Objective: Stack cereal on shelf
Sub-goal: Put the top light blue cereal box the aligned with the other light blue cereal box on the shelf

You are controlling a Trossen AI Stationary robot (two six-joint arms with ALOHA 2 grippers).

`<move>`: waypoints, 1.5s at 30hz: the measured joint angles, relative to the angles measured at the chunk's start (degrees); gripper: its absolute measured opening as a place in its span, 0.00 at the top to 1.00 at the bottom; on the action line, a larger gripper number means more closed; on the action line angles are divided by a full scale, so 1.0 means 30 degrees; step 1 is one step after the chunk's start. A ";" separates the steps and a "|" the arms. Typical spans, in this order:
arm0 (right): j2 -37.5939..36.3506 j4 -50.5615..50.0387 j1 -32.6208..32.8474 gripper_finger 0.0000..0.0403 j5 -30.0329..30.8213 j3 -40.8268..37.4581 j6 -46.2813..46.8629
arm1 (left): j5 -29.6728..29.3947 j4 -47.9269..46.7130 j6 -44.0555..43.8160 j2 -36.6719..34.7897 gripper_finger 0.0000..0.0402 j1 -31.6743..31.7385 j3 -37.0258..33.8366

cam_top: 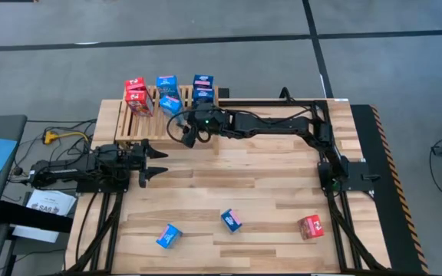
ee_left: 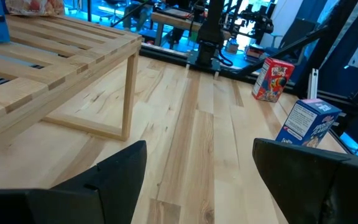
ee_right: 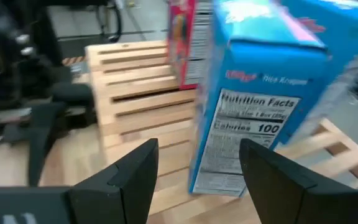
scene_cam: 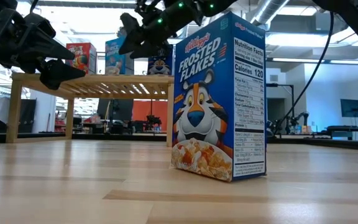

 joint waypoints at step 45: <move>0.0587 0.1807 0.0208 0.38 -0.0231 0.0000 0.0933 | 0.0007 0.0000 0.0003 0.0000 0.29 -0.0001 -0.0007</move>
